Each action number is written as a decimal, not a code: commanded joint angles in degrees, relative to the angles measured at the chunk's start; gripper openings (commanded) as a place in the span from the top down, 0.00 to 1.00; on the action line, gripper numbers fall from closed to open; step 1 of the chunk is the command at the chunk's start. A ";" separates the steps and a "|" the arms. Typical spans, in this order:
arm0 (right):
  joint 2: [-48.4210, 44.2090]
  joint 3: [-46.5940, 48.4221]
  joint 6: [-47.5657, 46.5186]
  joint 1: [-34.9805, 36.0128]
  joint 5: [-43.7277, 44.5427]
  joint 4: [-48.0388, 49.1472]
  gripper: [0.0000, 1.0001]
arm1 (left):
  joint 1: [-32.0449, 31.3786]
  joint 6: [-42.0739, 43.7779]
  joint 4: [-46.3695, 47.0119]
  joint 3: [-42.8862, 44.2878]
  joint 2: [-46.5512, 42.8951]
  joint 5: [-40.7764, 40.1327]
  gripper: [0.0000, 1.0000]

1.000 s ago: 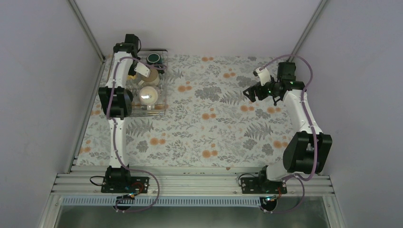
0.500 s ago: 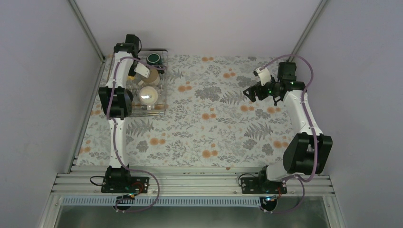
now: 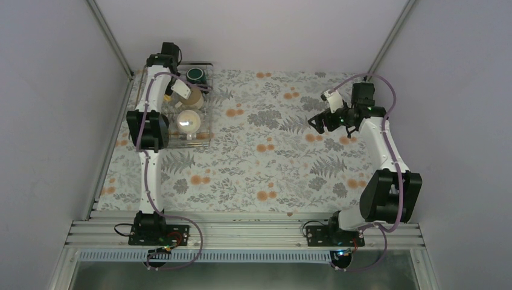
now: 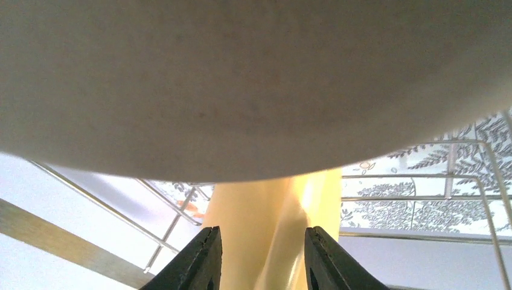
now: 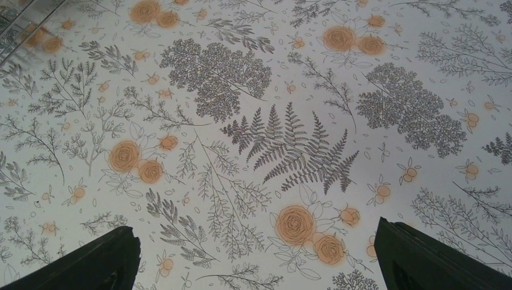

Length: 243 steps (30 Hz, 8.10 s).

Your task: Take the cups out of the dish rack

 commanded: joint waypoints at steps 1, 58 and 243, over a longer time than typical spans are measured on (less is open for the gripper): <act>-0.47 -0.56 -1.06 0.45 -1.41 0.87 0.00 | 0.65 7.55 -3.86 0.34 3.34 -2.94 0.64; 3.55 -1.22 -0.55 0.48 -1.74 1.00 0.00 | 3.04 9.35 -1.69 2.35 5.30 6.36 0.98; 51.60 59.30 -4.88 -9.81 34.54 -17.14 0.30 | 0.10 -51.71 13.97 -36.90 -39.63 14.34 0.00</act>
